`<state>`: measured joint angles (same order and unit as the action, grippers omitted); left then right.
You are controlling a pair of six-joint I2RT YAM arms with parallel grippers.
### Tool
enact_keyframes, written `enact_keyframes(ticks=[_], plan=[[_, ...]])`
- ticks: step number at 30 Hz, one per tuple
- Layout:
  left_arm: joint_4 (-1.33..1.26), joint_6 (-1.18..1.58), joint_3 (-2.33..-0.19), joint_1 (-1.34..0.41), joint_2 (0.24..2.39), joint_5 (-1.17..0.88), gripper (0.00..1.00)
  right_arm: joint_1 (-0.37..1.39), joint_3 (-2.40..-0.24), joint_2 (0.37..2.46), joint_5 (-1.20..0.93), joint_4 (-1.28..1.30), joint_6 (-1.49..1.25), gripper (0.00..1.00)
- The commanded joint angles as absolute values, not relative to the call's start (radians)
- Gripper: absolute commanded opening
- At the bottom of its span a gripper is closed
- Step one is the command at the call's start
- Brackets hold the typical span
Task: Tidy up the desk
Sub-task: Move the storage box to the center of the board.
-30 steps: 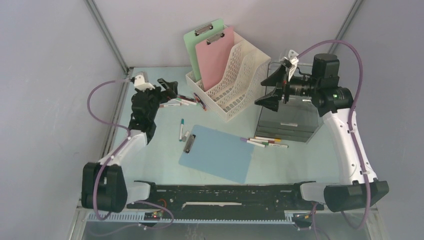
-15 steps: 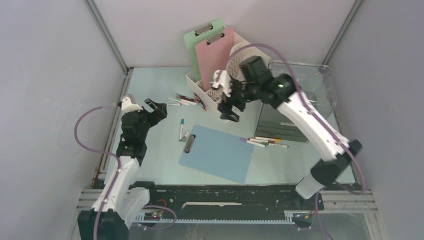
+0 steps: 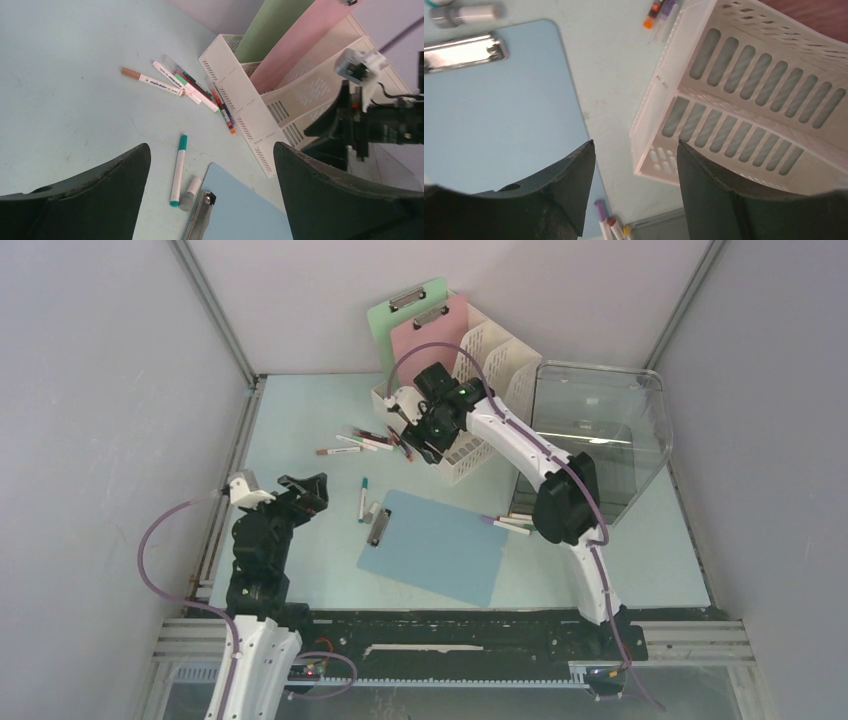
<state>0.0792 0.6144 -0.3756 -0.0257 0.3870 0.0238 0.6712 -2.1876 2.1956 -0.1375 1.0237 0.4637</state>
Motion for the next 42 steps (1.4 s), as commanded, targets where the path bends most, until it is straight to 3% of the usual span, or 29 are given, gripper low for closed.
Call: enact_keyframes(ticks=[1, 8, 15, 20, 25, 42], plan=[[0.109, 0.637, -0.359, -0.021, 0.353, 0.035, 1.0, 0.64, -2.301, 2.271, -0.099, 1.018, 0.41, 0.67], [0.11, 0.637, -0.362, -0.021, 0.368, 0.026, 0.99, 0.619, -2.277, 2.334, -0.153, 1.018, 0.365, 0.57], [0.109, 0.638, -0.36, -0.021, 0.371, 0.023, 0.99, 0.592, -2.139, 2.282, -0.166, 0.968, 0.339, 0.35], [0.105, 0.64, -0.359, -0.021, 0.373, 0.016, 0.99, 0.564, -2.02, 2.211, -0.144, 0.917, 0.328, 0.14], [0.103, 0.641, -0.358, -0.021, 0.371, 0.011, 0.99, 0.545, -1.908, 2.133, -0.097, 0.869, 0.322, 0.03], [0.09, 0.649, -0.349, -0.021, 0.353, 0.008, 0.99, 0.397, -1.634, 1.952, -0.05, 0.835, 0.368, 0.0]])
